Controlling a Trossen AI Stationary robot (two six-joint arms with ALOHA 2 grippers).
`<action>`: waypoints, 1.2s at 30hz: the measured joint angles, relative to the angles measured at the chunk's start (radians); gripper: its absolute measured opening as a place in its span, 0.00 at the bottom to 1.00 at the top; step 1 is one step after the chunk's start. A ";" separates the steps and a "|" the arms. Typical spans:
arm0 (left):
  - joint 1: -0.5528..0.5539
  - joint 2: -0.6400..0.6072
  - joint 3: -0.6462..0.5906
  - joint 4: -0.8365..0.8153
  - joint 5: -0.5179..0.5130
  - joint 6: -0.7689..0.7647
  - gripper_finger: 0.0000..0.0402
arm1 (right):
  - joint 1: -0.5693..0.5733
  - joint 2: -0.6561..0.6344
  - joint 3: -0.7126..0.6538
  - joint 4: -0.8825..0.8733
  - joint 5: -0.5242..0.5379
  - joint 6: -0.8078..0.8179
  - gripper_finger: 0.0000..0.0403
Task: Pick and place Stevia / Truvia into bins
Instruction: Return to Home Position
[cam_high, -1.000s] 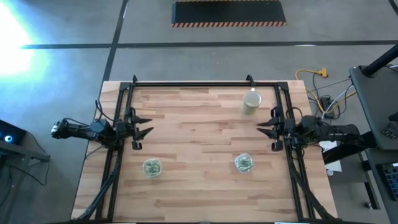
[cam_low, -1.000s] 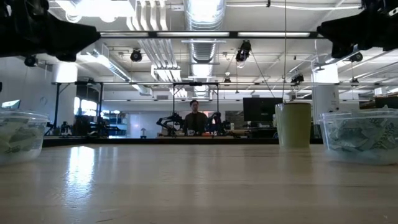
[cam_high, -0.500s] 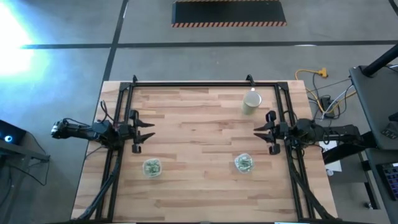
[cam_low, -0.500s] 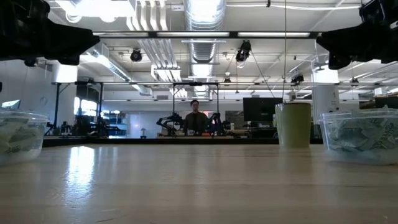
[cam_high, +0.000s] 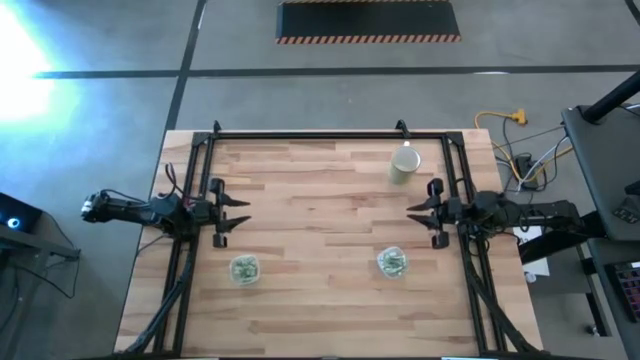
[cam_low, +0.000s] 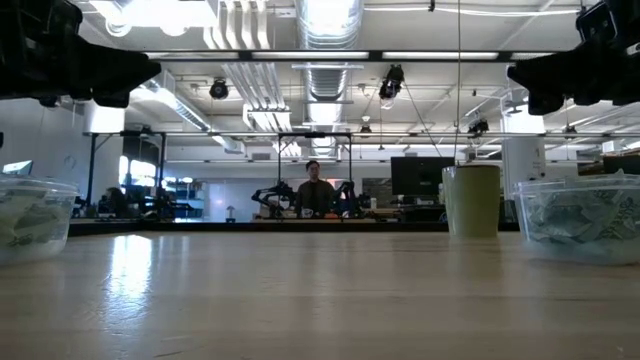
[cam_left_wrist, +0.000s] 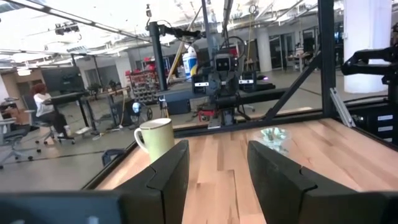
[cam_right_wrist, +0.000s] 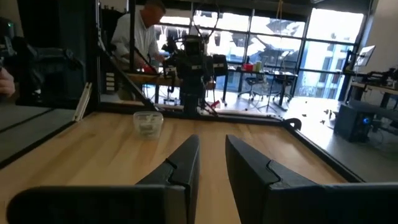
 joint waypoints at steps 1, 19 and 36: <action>0.000 0.003 0.000 0.000 -0.001 0.000 0.37 | 0.000 0.001 0.000 -0.007 0.000 0.001 0.17; 0.000 0.009 -0.001 0.001 -0.003 0.000 0.37 | 0.000 0.021 0.000 -0.061 0.000 0.034 0.17; 0.000 0.010 -0.002 0.002 -0.004 0.000 0.37 | 0.000 0.020 0.001 -0.061 -0.001 0.001 0.17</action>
